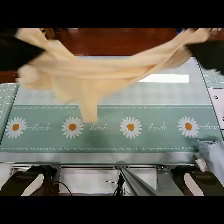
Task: Fold the shirts.
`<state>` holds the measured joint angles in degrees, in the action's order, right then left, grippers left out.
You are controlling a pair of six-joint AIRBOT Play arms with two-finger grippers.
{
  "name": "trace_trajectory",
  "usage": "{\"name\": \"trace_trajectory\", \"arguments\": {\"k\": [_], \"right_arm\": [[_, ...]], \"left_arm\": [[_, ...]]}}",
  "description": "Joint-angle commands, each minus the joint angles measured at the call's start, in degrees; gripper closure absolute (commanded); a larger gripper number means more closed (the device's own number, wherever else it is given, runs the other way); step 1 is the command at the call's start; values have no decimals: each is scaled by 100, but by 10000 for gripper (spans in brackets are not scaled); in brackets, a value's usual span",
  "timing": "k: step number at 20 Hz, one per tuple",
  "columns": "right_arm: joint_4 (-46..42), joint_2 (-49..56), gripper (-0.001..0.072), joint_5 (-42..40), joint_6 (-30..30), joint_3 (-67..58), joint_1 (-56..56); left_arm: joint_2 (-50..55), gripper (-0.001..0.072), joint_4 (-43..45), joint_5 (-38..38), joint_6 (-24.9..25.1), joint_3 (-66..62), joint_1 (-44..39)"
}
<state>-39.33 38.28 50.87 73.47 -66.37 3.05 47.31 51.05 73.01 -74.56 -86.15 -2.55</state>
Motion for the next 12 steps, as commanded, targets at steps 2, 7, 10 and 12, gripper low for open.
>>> {"name": "trace_trajectory", "arguments": {"k": [2,7,10,12], "right_arm": [[-551,-352,681,321,772,-1469,76],[-1888,-352,681,1943,1596,-2420,76],[-2691,-319,681,3567,1788,-2487,76],[-2887,-155,681,4610,1779,-2487,76]], "left_arm": [[-494,672,-485,-22,-122,-1309,61],[-782,673,-236,894,-732,-2041,63],[-629,673,-107,2133,-1121,-2017,61],[-387,673,-109,2752,-1211,-1897,61]]}}
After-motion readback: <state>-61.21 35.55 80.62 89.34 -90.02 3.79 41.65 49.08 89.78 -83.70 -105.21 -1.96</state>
